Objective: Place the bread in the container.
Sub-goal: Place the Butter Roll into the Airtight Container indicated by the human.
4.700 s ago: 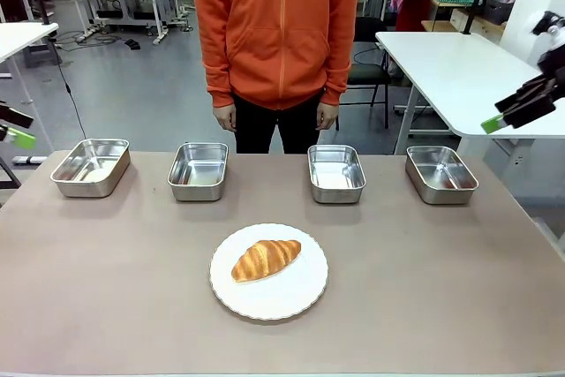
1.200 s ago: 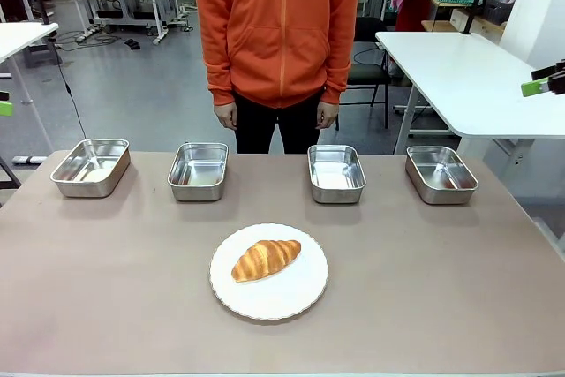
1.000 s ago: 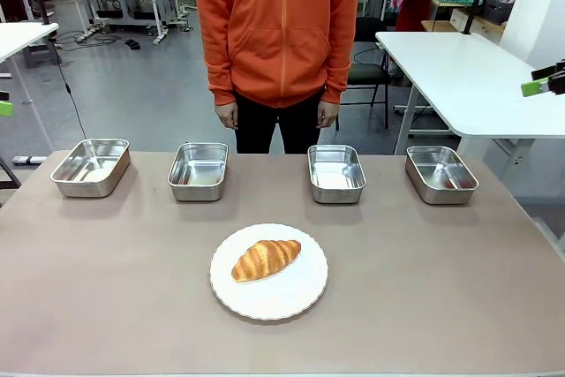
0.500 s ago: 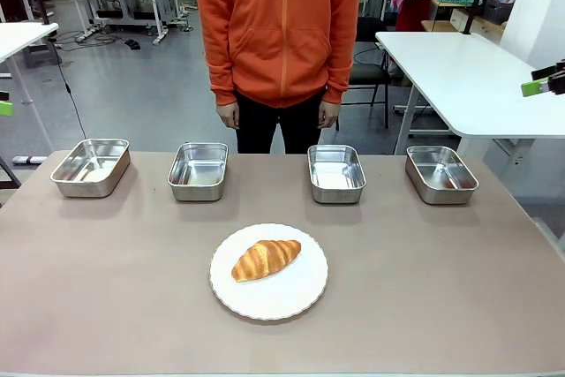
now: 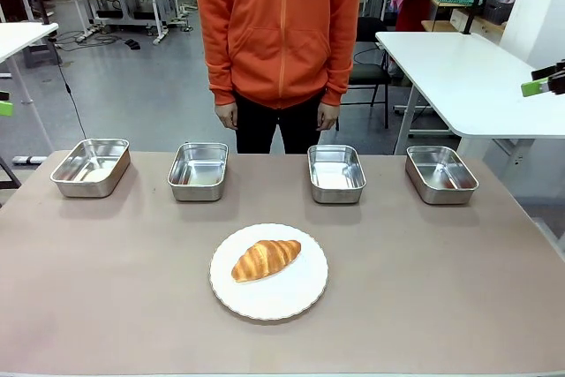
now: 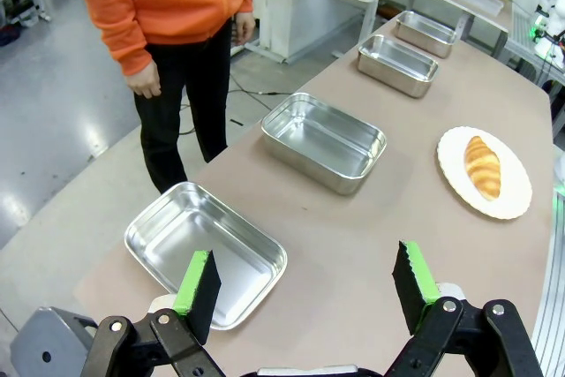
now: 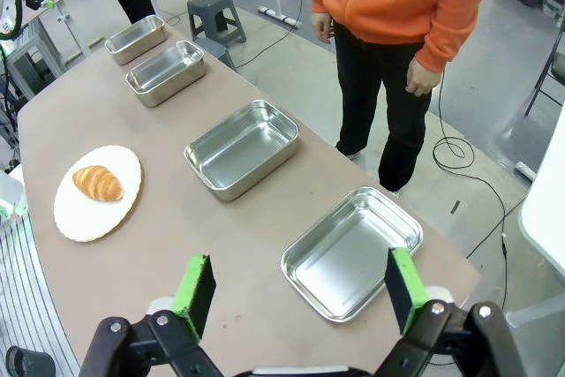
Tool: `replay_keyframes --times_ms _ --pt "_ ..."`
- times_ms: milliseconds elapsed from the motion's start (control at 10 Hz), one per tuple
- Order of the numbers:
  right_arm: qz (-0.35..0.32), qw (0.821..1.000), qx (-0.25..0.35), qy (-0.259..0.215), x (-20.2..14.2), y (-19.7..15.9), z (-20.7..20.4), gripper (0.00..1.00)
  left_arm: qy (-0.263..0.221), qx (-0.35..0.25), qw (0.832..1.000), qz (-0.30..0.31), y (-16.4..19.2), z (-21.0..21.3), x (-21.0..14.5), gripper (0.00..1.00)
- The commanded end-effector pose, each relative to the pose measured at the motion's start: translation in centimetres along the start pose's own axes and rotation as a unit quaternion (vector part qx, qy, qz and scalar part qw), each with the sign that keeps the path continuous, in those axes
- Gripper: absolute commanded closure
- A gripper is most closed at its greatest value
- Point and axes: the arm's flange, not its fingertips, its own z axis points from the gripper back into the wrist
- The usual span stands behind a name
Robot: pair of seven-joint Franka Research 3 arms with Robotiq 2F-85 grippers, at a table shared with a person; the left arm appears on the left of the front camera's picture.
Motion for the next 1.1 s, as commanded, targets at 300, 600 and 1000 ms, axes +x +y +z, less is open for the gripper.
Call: replay_keyframes --times_ms 300,600,1000 --pt "0.002 1.000 0.001 -0.006 0.21 0.09 0.08 0.00 -0.006 -0.002 1.000 -0.007 -0.09 0.23 0.01 0.00" --pt "0.002 1.000 0.001 -0.006 0.21 0.09 0.08 0.00 -0.006 -0.002 1.000 -0.007 -0.09 0.23 0.01 0.00" --pt "0.002 1.000 0.001 -0.006 0.21 0.09 0.08 0.00 -0.006 -0.002 1.000 -0.007 -0.09 0.23 0.01 0.00"
